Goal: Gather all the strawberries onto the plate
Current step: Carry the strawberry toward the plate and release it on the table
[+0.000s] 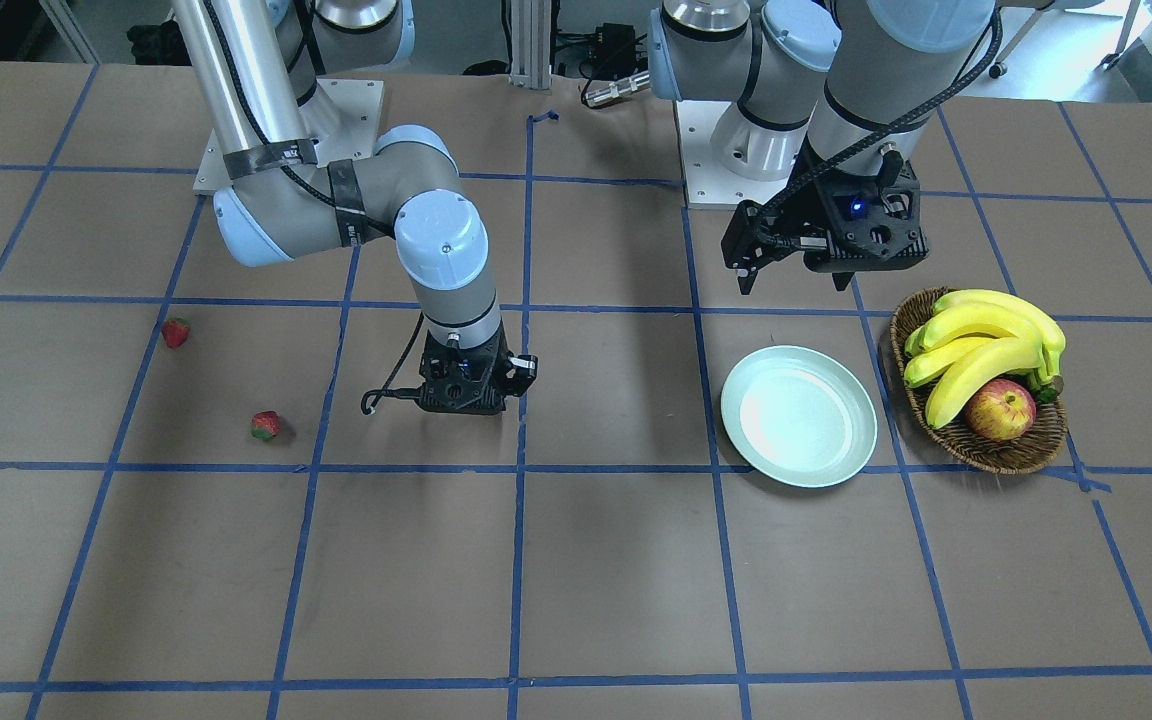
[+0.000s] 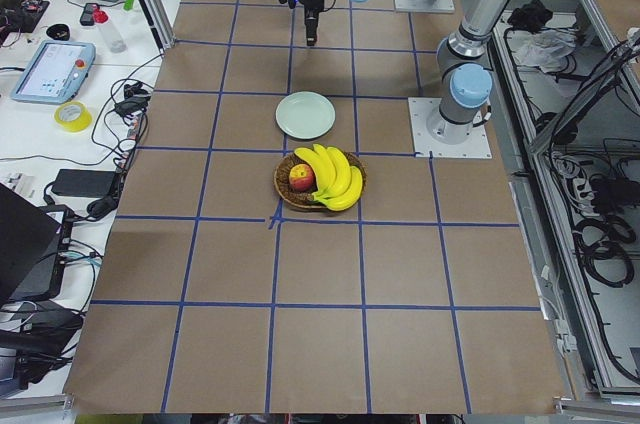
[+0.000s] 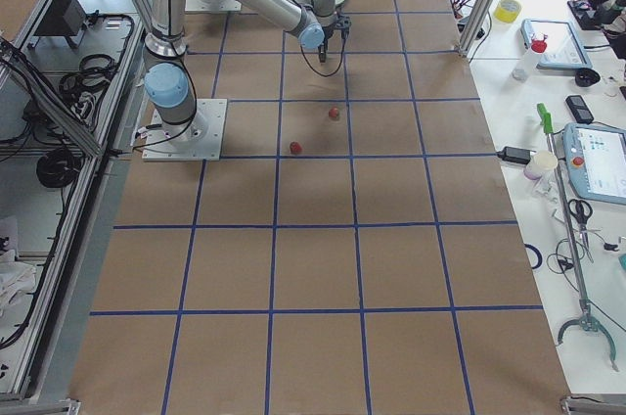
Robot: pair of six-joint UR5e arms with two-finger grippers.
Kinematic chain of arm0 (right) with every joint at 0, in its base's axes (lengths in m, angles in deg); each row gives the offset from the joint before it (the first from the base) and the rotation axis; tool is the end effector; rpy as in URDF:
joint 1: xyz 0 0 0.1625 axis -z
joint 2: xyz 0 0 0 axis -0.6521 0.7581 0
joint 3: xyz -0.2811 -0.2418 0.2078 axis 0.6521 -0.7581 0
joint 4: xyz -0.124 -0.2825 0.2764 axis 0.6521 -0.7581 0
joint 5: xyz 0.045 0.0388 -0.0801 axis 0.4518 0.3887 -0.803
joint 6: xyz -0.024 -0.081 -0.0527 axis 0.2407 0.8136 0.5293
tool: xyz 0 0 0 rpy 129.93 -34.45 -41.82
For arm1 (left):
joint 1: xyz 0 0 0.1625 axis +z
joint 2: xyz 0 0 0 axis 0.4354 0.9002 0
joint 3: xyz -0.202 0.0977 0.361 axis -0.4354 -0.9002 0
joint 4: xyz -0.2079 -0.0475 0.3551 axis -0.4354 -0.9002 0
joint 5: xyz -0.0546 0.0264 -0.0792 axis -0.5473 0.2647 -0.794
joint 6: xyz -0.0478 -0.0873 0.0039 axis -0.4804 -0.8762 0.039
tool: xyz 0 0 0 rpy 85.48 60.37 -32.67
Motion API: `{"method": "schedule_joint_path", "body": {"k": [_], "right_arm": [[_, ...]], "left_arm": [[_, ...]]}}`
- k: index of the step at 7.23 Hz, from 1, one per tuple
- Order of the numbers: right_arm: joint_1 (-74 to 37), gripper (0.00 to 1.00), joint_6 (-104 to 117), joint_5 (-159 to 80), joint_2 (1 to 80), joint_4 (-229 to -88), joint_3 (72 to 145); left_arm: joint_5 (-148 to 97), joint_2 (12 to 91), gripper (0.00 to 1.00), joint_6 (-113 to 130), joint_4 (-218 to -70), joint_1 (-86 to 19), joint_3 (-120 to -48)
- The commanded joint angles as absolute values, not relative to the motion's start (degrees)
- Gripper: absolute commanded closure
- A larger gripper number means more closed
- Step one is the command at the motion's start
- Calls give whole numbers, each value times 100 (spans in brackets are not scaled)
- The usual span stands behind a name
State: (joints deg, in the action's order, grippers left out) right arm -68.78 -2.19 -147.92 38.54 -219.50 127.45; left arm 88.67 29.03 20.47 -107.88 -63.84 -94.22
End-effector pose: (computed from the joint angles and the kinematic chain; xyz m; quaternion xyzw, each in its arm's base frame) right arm 0.3163 -0.4700 0.1911 0.0481 0.9974 -0.0167 0.0512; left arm -0.1264 -0.4702 0.4345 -0.0259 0.9994 -0.0129 0.0203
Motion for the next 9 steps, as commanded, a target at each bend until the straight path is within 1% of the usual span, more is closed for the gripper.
{"method": "schedule_joint_path", "body": {"k": [1, 4, 5, 6, 7, 9], "right_arm": [[-7064, 82, -679, -14151, 3798, -21955, 12480], [-7661, 80, -1101, -13225, 3000, -21973, 11410], [-7698, 67, -1147, -13250, 2963, -21947, 11398], [-7698, 43, -1200, -13259, 2980, -21920, 11406], [-7707, 1, -1357, -13302, 2980, -21798, 11415], [-7707, 0, -1421, -13363, 3198, -21230, 11415]], "left_arm": [[8991, 2923, 0, 2078, -10779, -6375, -9388], [9010, 2958, 0, 2113, -10796, -6191, -9353], [9019, 2984, 0, 2052, -10805, -6199, -9353], [8984, 3002, 0, 2043, -10770, -6190, -9344], [8984, 3019, 0, 2025, -10674, -6138, -9396], [8922, 3089, 0, 2052, -10682, -5875, -9362]]}}
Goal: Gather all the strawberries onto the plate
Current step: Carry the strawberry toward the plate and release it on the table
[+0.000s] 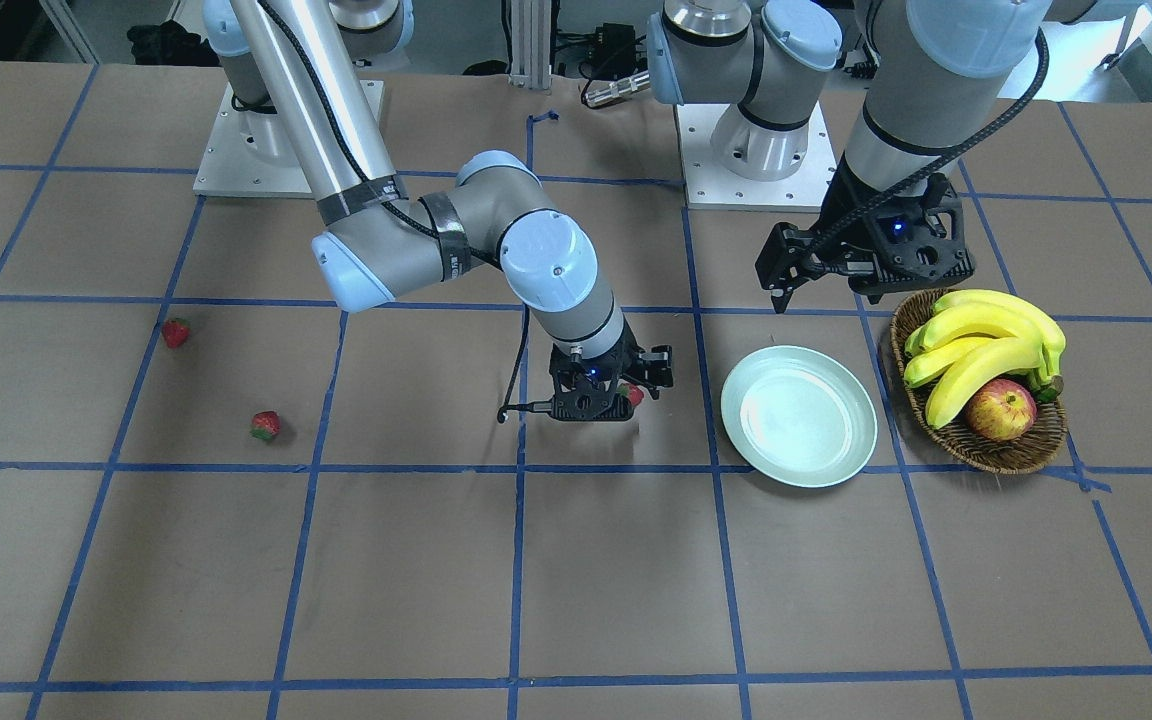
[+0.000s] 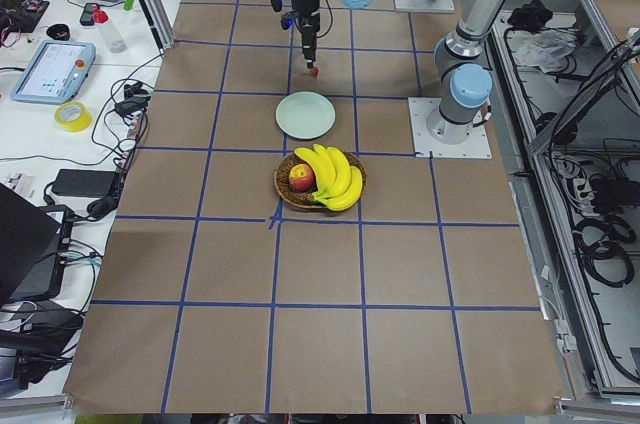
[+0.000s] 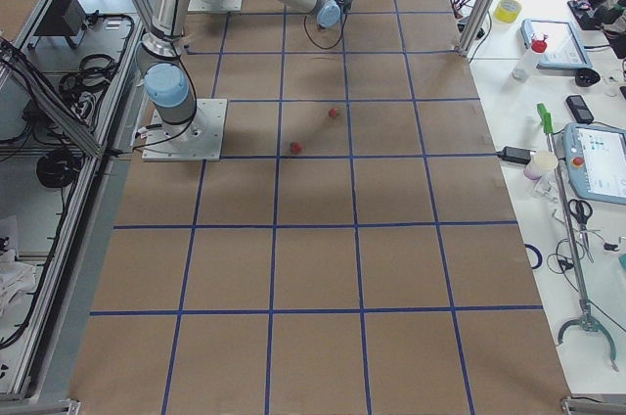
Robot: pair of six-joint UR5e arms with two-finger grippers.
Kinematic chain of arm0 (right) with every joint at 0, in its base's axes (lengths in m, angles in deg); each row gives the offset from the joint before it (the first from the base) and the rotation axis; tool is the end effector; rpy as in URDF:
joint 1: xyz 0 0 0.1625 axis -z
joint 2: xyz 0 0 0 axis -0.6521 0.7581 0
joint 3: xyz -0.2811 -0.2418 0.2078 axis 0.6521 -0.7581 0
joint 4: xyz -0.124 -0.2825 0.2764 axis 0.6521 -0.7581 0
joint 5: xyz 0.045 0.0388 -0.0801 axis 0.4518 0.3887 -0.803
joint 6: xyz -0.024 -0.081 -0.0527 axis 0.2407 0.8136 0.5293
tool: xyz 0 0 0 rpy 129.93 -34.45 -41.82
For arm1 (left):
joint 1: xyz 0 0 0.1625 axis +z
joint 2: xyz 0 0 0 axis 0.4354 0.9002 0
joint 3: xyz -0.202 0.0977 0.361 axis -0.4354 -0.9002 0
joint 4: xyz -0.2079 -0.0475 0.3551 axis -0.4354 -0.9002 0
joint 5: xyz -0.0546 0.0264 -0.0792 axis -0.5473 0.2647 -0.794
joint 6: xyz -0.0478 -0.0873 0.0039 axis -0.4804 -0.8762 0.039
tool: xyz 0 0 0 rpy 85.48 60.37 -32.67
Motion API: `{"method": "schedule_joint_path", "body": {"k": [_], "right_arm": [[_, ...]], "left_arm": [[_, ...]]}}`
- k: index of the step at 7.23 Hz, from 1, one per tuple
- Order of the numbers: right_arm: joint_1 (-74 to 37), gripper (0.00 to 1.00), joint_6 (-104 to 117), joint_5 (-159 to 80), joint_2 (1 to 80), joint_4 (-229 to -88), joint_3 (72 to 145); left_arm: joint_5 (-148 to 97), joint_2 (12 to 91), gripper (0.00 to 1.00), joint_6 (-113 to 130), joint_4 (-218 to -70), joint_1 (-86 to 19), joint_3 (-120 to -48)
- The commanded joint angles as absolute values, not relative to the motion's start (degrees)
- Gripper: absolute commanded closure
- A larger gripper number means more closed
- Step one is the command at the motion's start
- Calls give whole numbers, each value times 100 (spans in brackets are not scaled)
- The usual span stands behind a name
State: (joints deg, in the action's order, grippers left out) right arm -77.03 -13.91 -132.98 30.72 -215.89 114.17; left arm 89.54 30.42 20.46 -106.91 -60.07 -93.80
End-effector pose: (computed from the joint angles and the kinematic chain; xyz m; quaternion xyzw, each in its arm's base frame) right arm 0.4397 -0.4780 0.2026 0.0699 0.9816 0.0485 0.1709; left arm -0.0930 -0.4866 0.4284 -0.0589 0.9978 -0.0122 0.0283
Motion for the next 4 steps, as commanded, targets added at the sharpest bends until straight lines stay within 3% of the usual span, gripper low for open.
{"method": "schedule_joint_path", "body": {"k": [1, 4], "right_arm": [[-7681, 0, -1229, -14008, 3547, -20878, 11415], [-6544, 0, -188, -14873, 4217, -20043, 11424]], "left_arm": [[8896, 3098, 0, 2034, -10682, -5874, -9440], [8272, 3642, 0, 1509, -9898, -6363, -9606]]}}
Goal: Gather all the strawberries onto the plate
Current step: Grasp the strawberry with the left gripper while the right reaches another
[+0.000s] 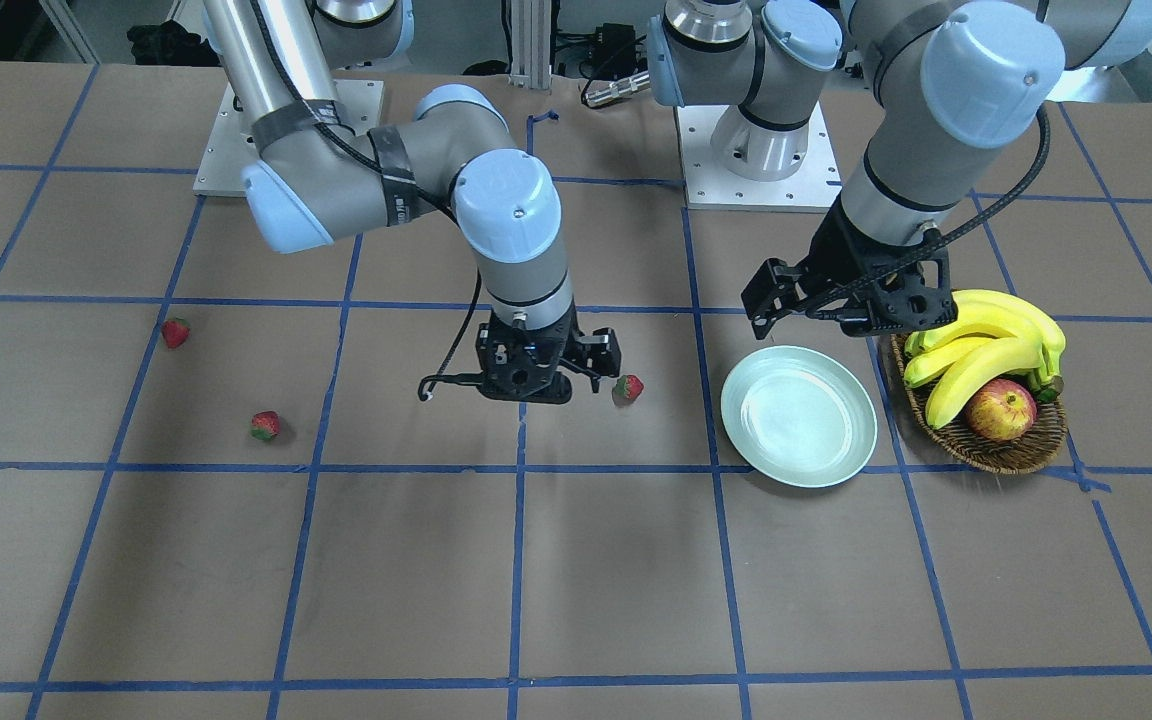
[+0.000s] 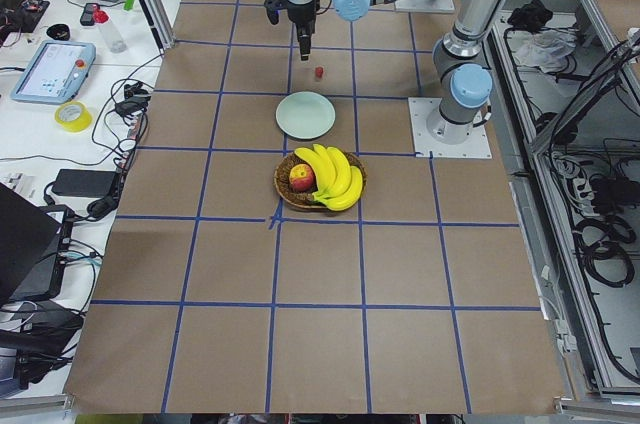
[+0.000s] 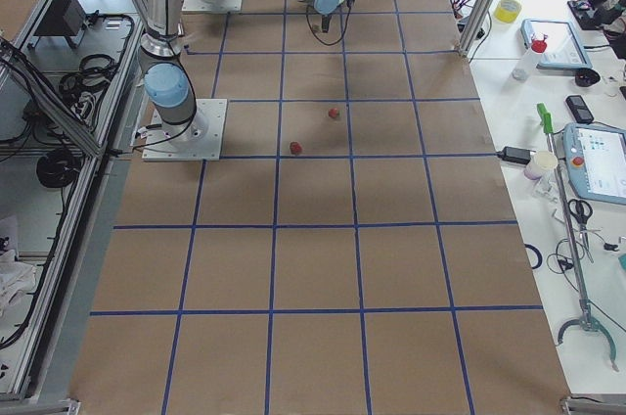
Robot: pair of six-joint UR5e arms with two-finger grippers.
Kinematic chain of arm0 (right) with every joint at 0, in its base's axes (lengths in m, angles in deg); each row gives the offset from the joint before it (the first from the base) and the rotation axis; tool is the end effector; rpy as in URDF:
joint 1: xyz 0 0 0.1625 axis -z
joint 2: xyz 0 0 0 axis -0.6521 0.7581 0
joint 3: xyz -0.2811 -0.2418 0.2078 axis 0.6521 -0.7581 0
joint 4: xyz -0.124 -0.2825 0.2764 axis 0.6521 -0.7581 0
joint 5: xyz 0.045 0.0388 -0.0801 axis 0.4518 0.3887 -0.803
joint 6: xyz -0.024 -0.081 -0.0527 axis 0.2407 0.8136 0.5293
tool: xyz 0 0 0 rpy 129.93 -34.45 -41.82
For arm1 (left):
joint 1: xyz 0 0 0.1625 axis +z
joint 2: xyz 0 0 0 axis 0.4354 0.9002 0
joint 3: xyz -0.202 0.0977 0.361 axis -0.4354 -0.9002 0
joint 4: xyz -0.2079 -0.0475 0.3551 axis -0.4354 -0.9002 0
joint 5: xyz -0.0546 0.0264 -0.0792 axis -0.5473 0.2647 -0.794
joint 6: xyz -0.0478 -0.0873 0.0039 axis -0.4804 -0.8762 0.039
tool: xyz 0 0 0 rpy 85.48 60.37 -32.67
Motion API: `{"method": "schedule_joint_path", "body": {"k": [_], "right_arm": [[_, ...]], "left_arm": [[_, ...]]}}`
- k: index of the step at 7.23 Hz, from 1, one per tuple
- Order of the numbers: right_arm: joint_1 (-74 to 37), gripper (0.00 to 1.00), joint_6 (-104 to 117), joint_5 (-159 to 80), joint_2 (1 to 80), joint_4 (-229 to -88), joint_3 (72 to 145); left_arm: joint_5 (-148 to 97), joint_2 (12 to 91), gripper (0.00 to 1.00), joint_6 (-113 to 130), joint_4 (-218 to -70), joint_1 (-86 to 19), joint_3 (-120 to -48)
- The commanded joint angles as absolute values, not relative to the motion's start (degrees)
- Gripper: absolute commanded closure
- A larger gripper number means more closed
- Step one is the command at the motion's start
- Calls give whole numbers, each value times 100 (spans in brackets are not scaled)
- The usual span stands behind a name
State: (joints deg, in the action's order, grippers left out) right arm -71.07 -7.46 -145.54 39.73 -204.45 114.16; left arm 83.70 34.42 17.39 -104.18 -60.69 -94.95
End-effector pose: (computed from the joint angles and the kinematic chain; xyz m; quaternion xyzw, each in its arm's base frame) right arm 0.3572 -0.5021 0.2729 0.0735 0.9949 0.0003 0.0686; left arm -0.1073 -0.5045 0.3894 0.0801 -0.9965 -0.0090 0.0227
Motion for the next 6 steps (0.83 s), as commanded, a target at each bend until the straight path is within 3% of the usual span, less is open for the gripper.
{"method": "schedule_joint_path", "body": {"k": [1, 3, 6], "right_arm": [[-6007, 0, 645, -15093, 4428, -19909, 11511], [-5520, 0, 987, -15479, 4483, -20012, 11967], [-4905, 7, 1443, -15992, 4483, -20896, 12792]], "left_arm": [[8272, 3870, 0, 1324, -9021, -6749, -9938], [8263, 4274, 0, 1400, -8232, -6937, -10493], [8237, 4759, 0, 1384, -8089, -7148, -10714]]}}
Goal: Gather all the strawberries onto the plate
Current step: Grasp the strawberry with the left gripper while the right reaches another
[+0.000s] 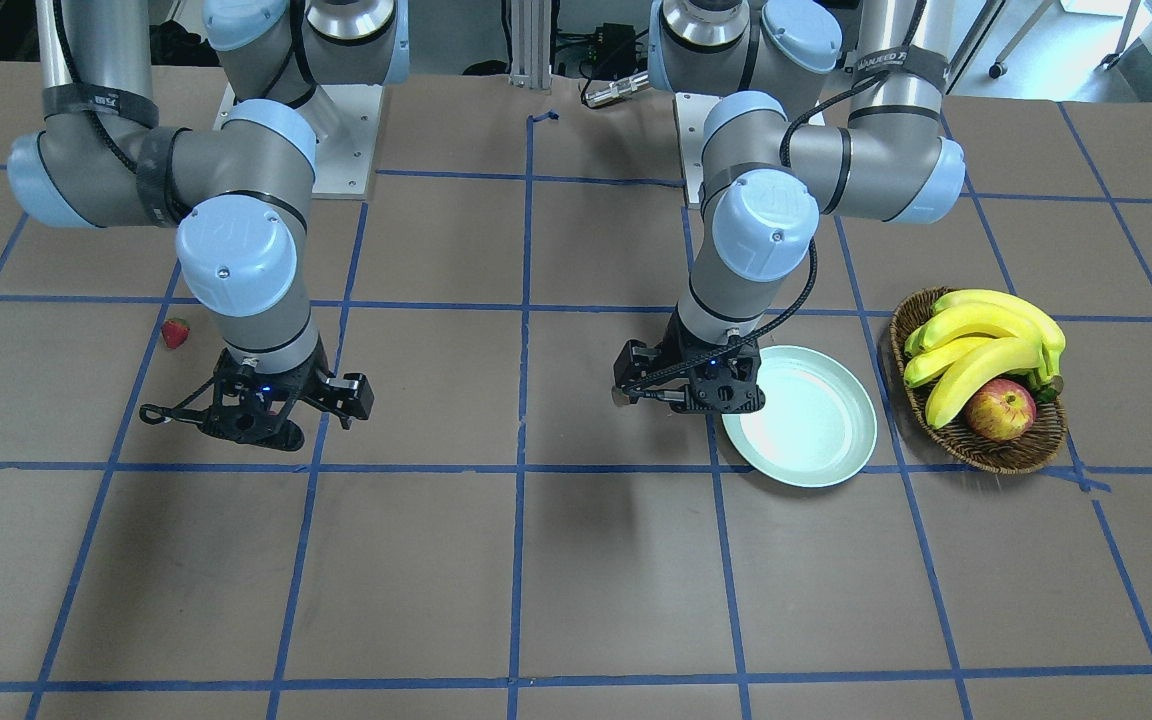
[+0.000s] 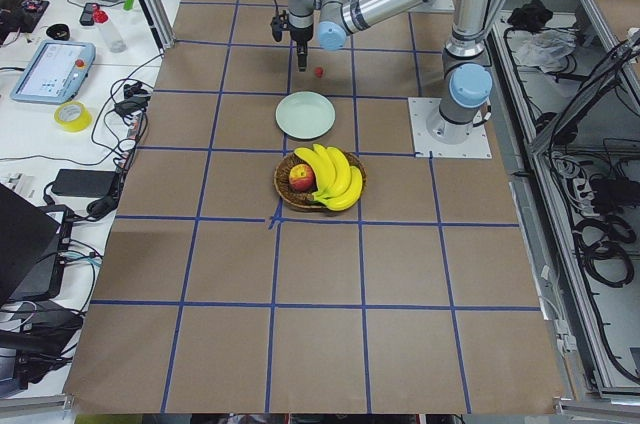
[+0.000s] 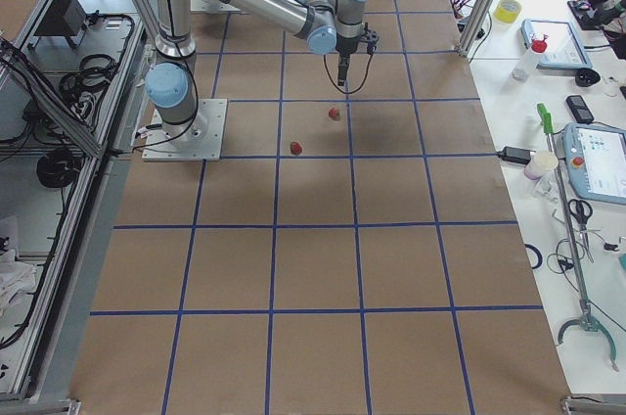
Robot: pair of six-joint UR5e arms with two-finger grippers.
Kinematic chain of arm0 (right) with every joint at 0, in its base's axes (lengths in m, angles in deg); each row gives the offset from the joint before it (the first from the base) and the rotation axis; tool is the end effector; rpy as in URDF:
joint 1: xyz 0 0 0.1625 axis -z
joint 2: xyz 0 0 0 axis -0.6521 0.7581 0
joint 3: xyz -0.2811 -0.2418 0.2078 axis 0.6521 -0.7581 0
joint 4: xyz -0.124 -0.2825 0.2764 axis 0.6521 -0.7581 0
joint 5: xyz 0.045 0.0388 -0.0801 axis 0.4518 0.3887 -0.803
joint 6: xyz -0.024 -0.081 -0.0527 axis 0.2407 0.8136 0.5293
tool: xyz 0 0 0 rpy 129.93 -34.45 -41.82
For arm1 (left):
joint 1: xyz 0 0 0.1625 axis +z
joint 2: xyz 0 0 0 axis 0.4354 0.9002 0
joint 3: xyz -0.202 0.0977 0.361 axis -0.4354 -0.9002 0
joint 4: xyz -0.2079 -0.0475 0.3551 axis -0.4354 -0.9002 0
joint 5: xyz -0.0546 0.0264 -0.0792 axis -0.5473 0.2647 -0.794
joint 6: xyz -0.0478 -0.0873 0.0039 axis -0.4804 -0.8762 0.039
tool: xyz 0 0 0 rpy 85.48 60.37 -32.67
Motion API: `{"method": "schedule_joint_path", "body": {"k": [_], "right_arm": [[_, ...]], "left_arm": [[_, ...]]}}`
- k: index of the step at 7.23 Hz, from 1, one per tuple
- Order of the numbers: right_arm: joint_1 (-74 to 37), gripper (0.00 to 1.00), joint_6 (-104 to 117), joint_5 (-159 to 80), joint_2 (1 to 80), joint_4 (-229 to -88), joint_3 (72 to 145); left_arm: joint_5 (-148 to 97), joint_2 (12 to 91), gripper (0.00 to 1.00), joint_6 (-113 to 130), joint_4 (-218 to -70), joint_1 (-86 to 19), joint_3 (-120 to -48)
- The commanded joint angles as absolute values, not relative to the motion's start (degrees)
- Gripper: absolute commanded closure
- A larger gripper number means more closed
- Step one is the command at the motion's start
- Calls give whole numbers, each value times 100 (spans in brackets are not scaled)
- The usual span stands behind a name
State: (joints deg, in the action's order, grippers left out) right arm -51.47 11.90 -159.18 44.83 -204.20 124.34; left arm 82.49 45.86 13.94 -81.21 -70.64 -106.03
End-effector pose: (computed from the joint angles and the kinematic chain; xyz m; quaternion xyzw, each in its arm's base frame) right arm 0.1421 -0.5303 0.2459 -0.0766 -0.9953 -0.0098 0.0587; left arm -0.1970 -0.4967 0.2398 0.0235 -0.9992 -0.0091 0.0325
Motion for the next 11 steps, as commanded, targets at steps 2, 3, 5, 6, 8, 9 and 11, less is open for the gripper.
{"method": "schedule_joint_path", "body": {"k": [2, 3, 5, 6, 8, 9, 11], "right_arm": [[-4676, 11, 1480, -15992, 4483, -21435, 13329], [-4466, 14, 1558, -15879, 4483, -21445, 13514], [-4429, 18, 1647, -15353, 4457, -21752, 13656], [-4420, 28, 1647, -15351, 4456, -21753, 13656], [-4411, 67, 1726, -15438, 4456, -21753, 13639], [-4402, 72, 1804, -15456, 4456, -21770, 13630], [-4402, 46, 1823, -15465, 4456, -21762, 13612]], "left_arm": [[8202, 4864, 0, 1305, -8133, -7175, -10899], [8045, 4909, 0, 1305, -8142, -7175, -10926], [7991, 5014, 0, 1278, -8072, -7175, -10935], [7825, 5058, 4, 1287, -8072, -7175, -10935], [7780, 5120, 21, 1296, -8089, -7175, -10944], [7788, 5120, 28, 1304, -8089, -7175, -10944], [7832, 5103, 49, 1296, -8124, -7183, -10944]]}}
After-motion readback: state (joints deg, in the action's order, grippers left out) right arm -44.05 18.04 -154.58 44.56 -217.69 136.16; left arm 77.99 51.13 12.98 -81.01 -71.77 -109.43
